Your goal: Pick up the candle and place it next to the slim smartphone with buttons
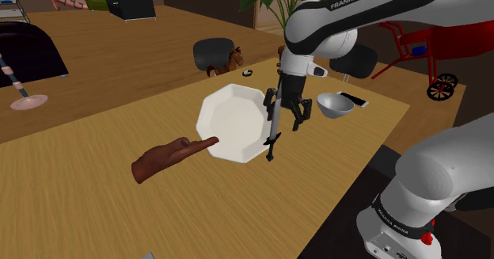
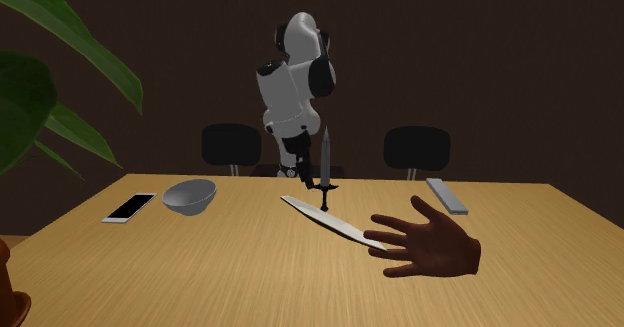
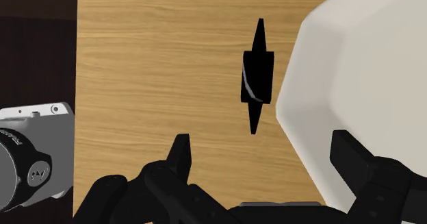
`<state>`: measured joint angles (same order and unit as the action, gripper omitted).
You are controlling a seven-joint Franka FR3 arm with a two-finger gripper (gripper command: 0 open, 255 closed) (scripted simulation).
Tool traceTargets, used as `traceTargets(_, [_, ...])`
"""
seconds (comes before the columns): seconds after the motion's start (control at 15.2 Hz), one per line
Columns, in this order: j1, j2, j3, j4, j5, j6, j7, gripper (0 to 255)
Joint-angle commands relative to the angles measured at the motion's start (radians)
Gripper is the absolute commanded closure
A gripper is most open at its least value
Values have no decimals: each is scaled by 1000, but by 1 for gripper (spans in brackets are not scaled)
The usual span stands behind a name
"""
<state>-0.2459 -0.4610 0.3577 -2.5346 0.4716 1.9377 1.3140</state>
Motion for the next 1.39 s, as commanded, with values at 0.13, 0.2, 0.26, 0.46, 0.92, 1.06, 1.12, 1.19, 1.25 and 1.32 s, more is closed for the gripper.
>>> traceTargets(0.13, [9,20,22,-39,24,62,12,0])
traceTargets(0.2, [11,26,27,-48,29,77,10,0])
traceTargets(0.26, [15,35,34,-61,37,101,9,0])
traceTargets(0.46, [15,35,34,-61,37,101,9,0])
traceTargets(0.92, [15,35,34,-61,36,101,9,255])
traceTargets(1.06, [15,35,34,-61,36,101,9,255])
traceTargets(1.12, [15,35,34,-61,36,101,9,255])
traceTargets(1.19, [15,35,34,-61,36,101,9,255])
traceTargets(1.25, [15,35,34,-61,36,100,9,255])
traceTargets(1.32, [15,35,34,-61,36,100,9,255])
